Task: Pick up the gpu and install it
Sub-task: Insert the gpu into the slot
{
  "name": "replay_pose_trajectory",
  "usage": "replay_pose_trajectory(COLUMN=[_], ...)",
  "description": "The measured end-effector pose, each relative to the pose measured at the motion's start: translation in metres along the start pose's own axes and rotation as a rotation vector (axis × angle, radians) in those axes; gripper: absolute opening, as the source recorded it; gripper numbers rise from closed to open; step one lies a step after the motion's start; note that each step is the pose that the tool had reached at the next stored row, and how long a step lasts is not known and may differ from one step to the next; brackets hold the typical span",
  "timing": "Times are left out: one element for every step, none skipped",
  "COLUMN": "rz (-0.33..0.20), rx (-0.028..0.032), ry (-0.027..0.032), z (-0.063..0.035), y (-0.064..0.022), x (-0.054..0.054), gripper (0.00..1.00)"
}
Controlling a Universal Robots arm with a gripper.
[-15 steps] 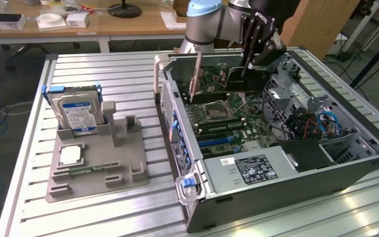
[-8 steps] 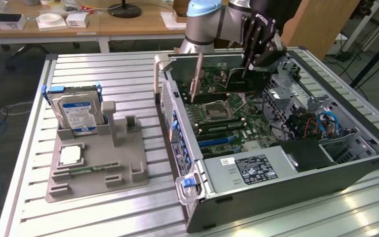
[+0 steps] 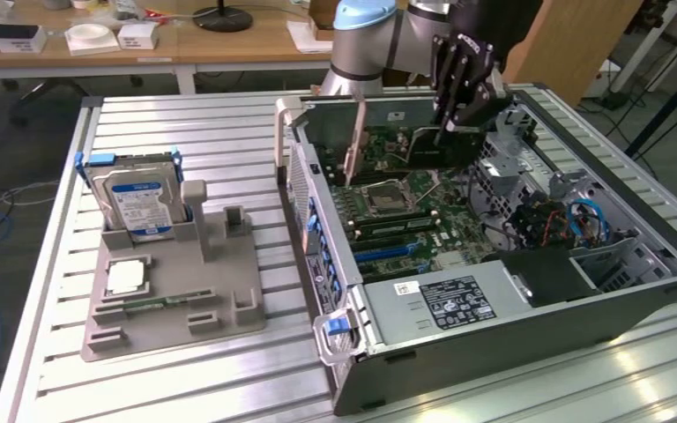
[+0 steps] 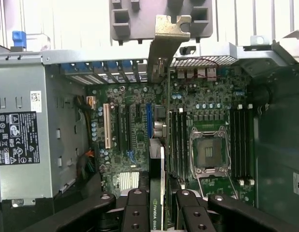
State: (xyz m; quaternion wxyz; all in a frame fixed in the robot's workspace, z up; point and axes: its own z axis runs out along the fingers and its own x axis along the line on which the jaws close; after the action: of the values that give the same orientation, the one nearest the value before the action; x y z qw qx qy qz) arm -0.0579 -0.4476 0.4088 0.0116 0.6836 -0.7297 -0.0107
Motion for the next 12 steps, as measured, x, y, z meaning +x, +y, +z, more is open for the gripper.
replay_pose_trajectory(rz=[-0.005,-0.009,-0.012,-0.013,-0.013,-0.013,-0.013,-0.013,-0.015,-0.018,-0.020,-0.021], rx=[0.0038,0.0064,0.0072,0.0072,0.0073,0.0073,0.0073,0.0073,0.0074,0.0074,0.0076,0.0077], ry=[-0.0002,-0.0003,-0.0002,-0.0001,0.0000,0.0000,0.0000,0.0000,-0.0003,-0.0002,0.0001,0.0001], z=[0.0010,0.0023,0.0033,0.0036,0.0036,0.0035,0.0036,0.0037,0.0042,0.0046,0.0051,0.0056], y=[-0.0001,-0.0003,-0.0004,-0.0004,-0.0004,-0.0003,-0.0003,-0.0003,-0.0003,-0.0003,-0.0003,-0.0004], x=[-0.0001,-0.0001,-0.0002,-0.0002,-0.0002,-0.0002,-0.0002,-0.0002,-0.0003,-0.0002,-0.0002,-0.0002], gripper=[0.26,0.26,0.26,0.26,0.26,0.26,0.26,0.26,0.26,0.26,0.26,0.26])
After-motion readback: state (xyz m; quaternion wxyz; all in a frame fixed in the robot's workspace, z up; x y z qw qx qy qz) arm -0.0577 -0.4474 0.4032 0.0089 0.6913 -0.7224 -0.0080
